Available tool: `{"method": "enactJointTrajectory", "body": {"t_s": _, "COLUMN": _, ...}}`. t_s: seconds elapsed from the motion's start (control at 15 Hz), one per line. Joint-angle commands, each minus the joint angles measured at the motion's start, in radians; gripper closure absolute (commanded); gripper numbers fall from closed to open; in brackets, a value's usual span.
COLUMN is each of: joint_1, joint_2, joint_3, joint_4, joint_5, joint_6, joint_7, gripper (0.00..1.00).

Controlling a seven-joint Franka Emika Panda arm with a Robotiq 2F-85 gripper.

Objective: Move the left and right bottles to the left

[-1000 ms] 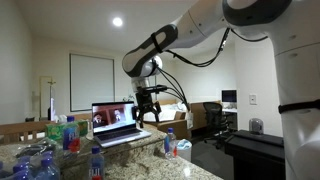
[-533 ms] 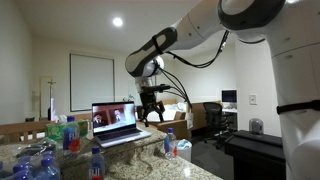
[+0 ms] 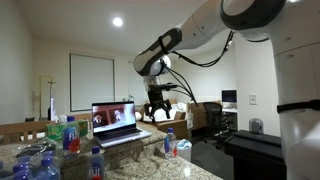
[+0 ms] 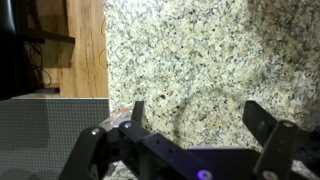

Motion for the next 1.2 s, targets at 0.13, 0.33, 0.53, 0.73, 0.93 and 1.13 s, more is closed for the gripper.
{"method": "enactJointTrajectory", "body": {"t_s": 0.13, "joint_1": -0.085, "joint_2": -0.078, "joint_3": -0.065, "joint_4": -0.055, "joint_5": 0.029, "joint_6": 0.125, "joint_7": -0.041, "gripper": 0.00}}
{"method": "enactJointTrajectory", "body": {"t_s": 0.33, "joint_1": -0.138, "joint_2": -0.052, "joint_3": -0.116, "joint_4": -0.036, "joint_5": 0.061, "joint_6": 0.197, "joint_7": -0.108, "gripper": 0.00}}
{"method": "enactJointTrajectory", "body": {"t_s": 0.53, "joint_1": -0.175, "joint_2": -0.002, "joint_3": -0.149, "joint_4": -0.003, "joint_5": 0.125, "joint_6": 0.232, "joint_7": -0.220, "gripper": 0.00}}
{"method": "enactJointTrajectory", "body": {"t_s": 0.73, "joint_1": -0.210, "joint_2": 0.049, "joint_3": -0.170, "joint_4": 0.024, "joint_5": 0.173, "joint_6": 0.231, "joint_7": -0.348, "gripper": 0.00}}
{"method": "enactJointTrajectory", "body": {"t_s": 0.93, "joint_1": -0.231, "joint_2": 0.095, "joint_3": -0.171, "joint_4": 0.062, "joint_5": 0.185, "joint_6": 0.211, "joint_7": -0.420, "gripper": 0.00}}
{"method": "enactJointTrajectory", "body": {"t_s": 1.13, "joint_1": -0.233, "joint_2": 0.113, "joint_3": -0.163, "joint_4": 0.076, "joint_5": 0.156, "joint_6": 0.214, "joint_7": -0.451, "gripper": 0.00}}
